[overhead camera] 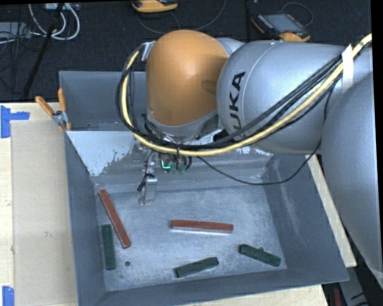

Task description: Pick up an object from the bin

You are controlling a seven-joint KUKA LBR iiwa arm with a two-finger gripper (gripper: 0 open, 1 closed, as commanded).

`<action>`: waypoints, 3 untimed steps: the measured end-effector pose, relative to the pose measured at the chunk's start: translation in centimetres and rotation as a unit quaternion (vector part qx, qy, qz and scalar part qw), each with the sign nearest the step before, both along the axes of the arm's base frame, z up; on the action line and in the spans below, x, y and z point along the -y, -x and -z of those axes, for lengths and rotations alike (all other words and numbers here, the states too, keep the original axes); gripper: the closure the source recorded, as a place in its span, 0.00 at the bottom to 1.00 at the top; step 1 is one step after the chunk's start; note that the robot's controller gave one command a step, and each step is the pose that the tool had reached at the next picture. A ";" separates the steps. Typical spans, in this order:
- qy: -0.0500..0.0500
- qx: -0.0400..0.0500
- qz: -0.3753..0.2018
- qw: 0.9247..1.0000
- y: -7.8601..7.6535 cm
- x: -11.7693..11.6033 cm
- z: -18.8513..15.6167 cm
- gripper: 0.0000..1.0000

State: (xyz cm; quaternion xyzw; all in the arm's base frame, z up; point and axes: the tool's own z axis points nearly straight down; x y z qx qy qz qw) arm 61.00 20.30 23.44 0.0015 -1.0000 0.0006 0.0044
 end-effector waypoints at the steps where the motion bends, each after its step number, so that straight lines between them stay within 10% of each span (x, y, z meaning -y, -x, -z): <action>1: 0.002 -0.003 -0.055 0.998 10.5 8.5 9.8 0.00; 2: 0.000 0.001 -0.078 0.997 10.1 17.0 15.5 0.00; 3: -0.001 0.008 -0.184 0.983 12.4 14.9 15.8 0.00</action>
Offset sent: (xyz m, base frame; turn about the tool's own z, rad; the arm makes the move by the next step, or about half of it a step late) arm -0.1003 -0.0813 -0.0928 -0.1128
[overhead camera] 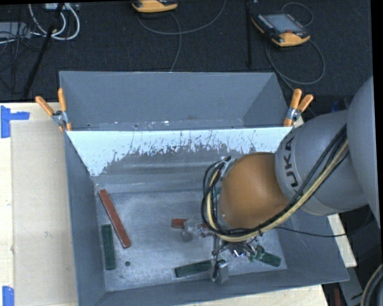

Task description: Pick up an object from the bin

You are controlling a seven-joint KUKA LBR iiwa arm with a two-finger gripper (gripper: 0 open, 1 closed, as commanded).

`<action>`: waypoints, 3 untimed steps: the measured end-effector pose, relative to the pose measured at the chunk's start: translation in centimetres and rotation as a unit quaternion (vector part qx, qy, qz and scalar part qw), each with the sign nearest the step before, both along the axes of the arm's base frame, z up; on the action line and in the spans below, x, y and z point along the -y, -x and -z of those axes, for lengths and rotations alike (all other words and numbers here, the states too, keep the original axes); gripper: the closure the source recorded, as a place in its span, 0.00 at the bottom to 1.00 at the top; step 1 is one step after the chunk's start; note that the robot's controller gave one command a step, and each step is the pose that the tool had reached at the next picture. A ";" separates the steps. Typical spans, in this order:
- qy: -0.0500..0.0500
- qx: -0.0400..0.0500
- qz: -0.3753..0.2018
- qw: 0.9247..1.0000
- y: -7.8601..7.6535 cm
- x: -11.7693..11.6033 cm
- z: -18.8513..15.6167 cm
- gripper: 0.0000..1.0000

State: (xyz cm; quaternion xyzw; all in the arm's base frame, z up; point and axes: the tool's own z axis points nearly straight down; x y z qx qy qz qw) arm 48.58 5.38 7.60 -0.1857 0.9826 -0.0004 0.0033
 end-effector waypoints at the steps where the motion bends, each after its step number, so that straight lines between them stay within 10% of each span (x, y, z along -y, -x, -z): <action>1: 0.000 -0.003 0.001 1.000 0.2 0.0 0.1 1.00; 2: 0.000 0.000 -0.022 1.000 1.1 -1.2 -11.1 1.00; 3: 0.000 0.000 -0.169 0.986 0.2 -4.2 -23.4 1.00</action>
Offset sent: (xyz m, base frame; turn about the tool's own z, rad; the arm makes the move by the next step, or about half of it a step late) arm 0.0000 0.0000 0.0000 0.0000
